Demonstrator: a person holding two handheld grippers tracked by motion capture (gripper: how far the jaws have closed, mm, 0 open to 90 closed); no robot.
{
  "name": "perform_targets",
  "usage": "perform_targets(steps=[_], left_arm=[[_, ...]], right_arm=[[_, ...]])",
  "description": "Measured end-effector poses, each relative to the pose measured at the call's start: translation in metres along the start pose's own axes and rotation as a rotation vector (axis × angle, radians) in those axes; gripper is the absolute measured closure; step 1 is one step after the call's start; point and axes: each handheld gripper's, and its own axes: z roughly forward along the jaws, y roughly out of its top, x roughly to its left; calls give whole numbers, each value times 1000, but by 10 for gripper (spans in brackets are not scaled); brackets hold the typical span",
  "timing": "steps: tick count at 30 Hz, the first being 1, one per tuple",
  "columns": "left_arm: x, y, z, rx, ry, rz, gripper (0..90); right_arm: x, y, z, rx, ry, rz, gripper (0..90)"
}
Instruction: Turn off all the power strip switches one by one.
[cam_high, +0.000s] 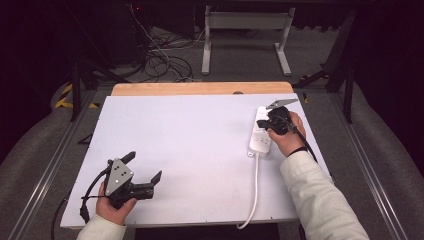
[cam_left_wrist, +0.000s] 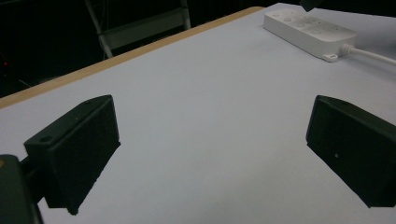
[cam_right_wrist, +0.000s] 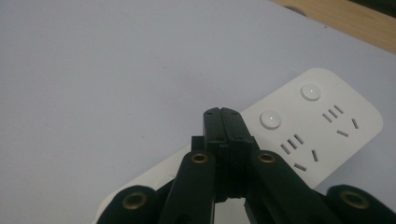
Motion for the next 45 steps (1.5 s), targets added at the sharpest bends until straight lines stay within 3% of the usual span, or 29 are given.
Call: perform_targets(steps=[7,26,40,45], left_arm=[[0,0,0,1,-1,-2,30],[0,0,0,3,-1,4,30],[-1,0,-1,5,-2,5,30],[-1,0,-1,5,-3,4,30]], right_arm=[[-6,-4,9,32,-11,8,900],[-5,-5,19,61,-2,5,900],[-3,-7,22,60,-8,-15,900],[-5,-9,22,54,7,6,900]])
